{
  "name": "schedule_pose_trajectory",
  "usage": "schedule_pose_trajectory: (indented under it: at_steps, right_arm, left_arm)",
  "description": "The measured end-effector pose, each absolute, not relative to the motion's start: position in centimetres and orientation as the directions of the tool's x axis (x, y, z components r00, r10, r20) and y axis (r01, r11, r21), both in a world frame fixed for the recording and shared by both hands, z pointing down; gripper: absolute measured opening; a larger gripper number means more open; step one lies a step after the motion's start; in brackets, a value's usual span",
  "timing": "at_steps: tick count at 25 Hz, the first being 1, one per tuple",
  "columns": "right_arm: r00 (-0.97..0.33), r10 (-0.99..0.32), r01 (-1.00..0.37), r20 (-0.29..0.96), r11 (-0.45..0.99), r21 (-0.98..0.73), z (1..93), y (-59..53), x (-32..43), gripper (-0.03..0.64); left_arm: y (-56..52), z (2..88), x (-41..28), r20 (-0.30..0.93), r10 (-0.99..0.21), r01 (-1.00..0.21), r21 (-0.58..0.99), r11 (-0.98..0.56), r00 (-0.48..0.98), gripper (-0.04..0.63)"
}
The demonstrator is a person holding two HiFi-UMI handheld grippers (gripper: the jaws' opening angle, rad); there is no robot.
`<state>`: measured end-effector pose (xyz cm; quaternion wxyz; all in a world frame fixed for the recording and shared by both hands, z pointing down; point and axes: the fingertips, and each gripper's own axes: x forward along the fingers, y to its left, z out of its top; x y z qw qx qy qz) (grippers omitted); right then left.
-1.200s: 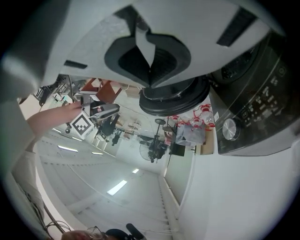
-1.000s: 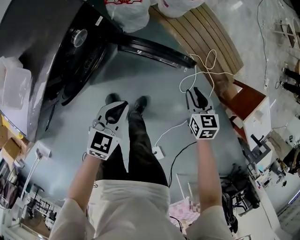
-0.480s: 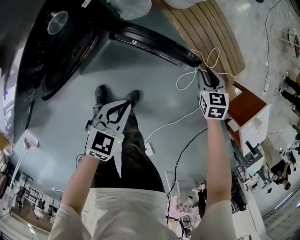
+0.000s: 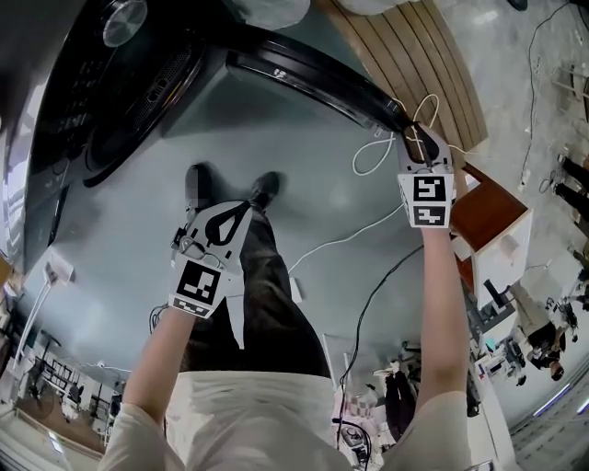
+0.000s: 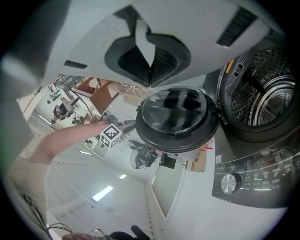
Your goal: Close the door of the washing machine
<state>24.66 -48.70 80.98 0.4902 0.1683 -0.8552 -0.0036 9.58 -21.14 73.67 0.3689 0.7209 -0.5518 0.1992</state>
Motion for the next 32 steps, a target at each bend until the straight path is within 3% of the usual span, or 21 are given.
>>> schedule_pose_trajectory:
  at_steps: [14,24,32]
  right_arm:
    - [-0.408,-0.254,-0.246,0.877,0.956,0.162,82.0,-40.6,24.0,0.141]
    - [-0.385,-0.227,-0.315,0.895,0.943,0.103,82.7,-31.7,22.8,0.13]
    - [-0.413,-0.132,-0.218,0.901,0.975,0.043,82.6,-22.6,19.1,0.127]
  left_arm:
    - [-14.4,73.7,4.6,0.702,-0.656,-0.951,0.299,-0.079,0.275,0.009]
    - [-9.1,74.2,0.4,0.71,-0.651,-0.953,0.295,-0.069,0.267,0.009]
    - [-4.7,74.5,-1.3,0.717,-0.643,-0.952,0.299,-0.068,0.271,0.009]
